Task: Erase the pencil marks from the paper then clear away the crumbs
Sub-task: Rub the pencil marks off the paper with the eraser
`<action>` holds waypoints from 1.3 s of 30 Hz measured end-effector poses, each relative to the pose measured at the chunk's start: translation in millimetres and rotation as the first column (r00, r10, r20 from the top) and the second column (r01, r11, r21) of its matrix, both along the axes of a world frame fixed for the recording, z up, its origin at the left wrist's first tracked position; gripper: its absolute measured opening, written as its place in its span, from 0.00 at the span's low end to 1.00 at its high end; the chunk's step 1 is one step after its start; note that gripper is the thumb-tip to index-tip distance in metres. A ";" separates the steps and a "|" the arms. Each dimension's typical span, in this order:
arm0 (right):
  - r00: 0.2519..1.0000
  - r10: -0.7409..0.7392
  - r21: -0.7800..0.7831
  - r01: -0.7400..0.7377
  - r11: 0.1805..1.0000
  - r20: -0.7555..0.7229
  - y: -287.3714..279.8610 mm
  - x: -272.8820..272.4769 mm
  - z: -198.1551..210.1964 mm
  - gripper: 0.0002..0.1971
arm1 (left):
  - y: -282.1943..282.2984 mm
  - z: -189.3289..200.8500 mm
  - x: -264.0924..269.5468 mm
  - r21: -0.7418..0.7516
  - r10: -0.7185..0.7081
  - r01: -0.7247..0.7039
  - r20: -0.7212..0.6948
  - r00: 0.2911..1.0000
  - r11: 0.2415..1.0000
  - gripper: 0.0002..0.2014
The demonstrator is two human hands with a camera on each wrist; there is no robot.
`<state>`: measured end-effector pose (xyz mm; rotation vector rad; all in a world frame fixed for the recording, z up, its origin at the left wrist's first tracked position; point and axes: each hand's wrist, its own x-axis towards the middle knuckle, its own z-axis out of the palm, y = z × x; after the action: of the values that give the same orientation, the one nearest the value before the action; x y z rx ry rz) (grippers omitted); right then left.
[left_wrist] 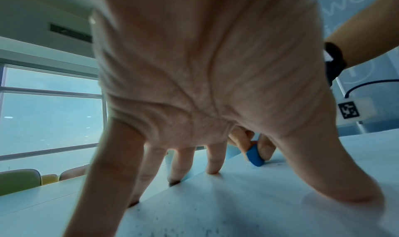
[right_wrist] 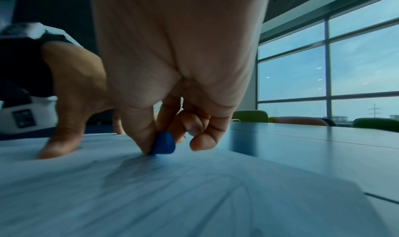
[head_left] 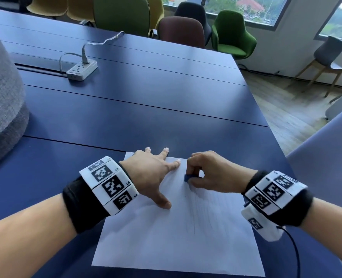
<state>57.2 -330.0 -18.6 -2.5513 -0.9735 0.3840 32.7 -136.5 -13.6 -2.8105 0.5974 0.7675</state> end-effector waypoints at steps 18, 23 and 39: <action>0.991 -0.093 0.065 0.099 0.993 -0.093 -9.2 3.9 -8.4 0.05 | 4.9 -3.9 -18.1 -0.125 -0.065 0.067 0.020 0.998 0.990 0.55; 0.981 -0.138 0.092 0.152 0.984 -0.135 -11.7 6.2 -9.5 0.03 | 7.8 -6.4 -22.6 -0.096 -0.084 0.085 0.009 0.996 0.992 0.60; 1.000 -0.002 -0.045 0.003 0.999 0.027 -6.0 9.7 1.8 0.04 | 6.5 -10.4 -24.3 -0.090 -0.008 -0.004 -0.131 0.991 0.996 0.68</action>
<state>66.9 -335.9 -16.8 -2.6039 -0.9822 0.3765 8.4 -130.0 -24.0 -2.8563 0.6718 0.9547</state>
